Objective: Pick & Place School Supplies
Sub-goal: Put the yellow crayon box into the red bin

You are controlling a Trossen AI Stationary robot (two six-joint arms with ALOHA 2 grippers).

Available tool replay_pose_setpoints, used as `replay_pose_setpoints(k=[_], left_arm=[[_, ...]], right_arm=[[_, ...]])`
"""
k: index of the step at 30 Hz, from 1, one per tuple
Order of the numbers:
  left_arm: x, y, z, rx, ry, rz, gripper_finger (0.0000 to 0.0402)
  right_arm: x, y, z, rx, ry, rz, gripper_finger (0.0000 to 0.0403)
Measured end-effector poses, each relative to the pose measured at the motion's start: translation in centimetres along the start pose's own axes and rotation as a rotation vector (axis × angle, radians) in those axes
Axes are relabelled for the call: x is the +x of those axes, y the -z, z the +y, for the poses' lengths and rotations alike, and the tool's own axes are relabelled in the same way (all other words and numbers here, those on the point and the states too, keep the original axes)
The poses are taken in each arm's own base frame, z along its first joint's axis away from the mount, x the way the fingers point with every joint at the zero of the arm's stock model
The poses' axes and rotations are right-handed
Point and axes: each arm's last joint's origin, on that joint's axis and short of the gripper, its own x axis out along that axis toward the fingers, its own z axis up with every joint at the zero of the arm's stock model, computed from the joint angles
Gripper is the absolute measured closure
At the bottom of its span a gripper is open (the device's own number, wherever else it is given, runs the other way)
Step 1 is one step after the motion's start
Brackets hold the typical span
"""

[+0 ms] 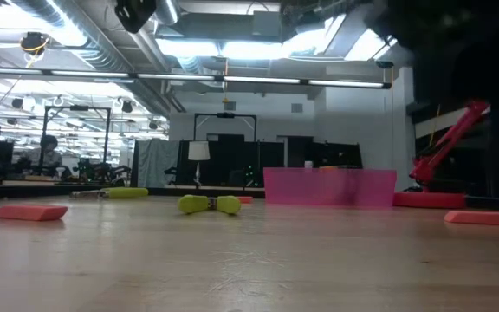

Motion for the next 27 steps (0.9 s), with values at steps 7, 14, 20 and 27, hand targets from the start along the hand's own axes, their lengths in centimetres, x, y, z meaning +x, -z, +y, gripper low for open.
replay_pose_setpoints(k=[7,14,20,27], left_arm=[[0.2,-0.6,1.2,-0.064,-0.061,-0.043,0.0399],[0.2,-1.1,2.0,-0.121,-0.085,-0.074,0.0399],[0.2,-1.1,2.1,-0.146,-0.095,-0.079,0.0399],[0.2,-1.1,2.1,-0.155,-0.098,-0.081,0.0399]], right_arm=[[0.4,0.5,-1.2,-0.063,0.151,-0.007,0.0403],[1.8,1.4,-0.5,-0.143,0.140,0.068,0.0403],[2.5,1.9,-0.2,-0.191,0.147,0.095,0.0403],[2.1,1.5,-0.4,-0.187,0.178,0.054,0.0403]])
